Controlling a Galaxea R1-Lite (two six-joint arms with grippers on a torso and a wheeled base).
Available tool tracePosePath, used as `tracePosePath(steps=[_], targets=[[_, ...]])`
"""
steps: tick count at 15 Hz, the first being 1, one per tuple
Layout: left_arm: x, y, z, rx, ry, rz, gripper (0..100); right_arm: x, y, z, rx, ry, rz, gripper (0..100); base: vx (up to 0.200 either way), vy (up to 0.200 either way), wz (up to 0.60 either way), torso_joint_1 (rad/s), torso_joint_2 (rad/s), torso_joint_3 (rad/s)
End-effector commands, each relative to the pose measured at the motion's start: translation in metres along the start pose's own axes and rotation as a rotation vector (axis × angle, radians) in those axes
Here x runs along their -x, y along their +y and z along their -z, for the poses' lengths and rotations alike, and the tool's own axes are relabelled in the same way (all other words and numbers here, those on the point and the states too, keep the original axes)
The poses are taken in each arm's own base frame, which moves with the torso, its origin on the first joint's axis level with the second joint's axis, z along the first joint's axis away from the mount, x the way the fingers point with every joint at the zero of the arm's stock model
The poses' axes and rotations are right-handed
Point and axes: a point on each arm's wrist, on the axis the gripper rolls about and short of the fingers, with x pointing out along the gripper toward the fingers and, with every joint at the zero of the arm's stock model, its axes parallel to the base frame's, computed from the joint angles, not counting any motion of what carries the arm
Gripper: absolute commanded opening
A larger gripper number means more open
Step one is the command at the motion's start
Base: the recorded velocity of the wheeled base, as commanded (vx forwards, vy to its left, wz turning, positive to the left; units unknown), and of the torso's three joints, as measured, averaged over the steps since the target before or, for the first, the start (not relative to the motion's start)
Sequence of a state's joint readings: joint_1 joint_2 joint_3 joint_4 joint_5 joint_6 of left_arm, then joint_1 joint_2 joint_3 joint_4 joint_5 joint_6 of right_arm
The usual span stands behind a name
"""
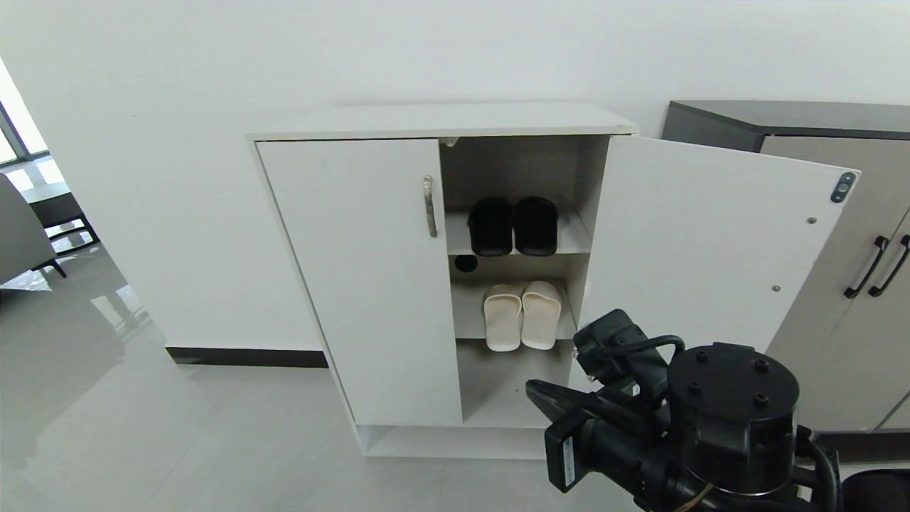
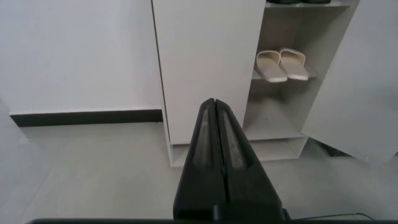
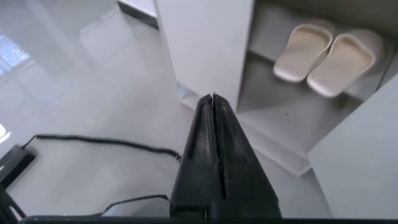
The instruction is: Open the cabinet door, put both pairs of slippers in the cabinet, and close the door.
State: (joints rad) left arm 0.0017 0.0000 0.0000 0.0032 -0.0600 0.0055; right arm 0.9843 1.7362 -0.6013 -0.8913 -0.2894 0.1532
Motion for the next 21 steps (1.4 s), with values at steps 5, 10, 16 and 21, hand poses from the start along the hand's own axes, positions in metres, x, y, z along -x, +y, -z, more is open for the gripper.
tracePosePath(steps=[5,10,16,21], targets=[[-0.0001,0.0000,0.0001,0.001,0.003,0.000,0,-0.0001,-0.0020,0.0054,0.010,0.018,0.006,0,0.000,0.000,0.00,0.000,0.00,0.000],[-0.0001,0.0000,0.0000,0.003,0.001,0.000,0,-0.0012,-0.0020,0.0075,0.014,0.027,0.004,0,0.000,0.000,0.00,0.000,0.00,0.000],[-0.0001,0.0000,0.0001,0.001,0.003,0.000,0,-0.0010,-0.0021,0.0078,0.014,0.027,0.005,0,0.000,0.000,0.00,0.076,-0.22,-0.150],[-0.0001,0.0000,0.0000,0.001,0.001,0.000,0,-0.0013,-0.0020,0.0082,0.015,0.028,0.006,0,0.000,0.000,0.00,0.175,-0.46,-0.285]])
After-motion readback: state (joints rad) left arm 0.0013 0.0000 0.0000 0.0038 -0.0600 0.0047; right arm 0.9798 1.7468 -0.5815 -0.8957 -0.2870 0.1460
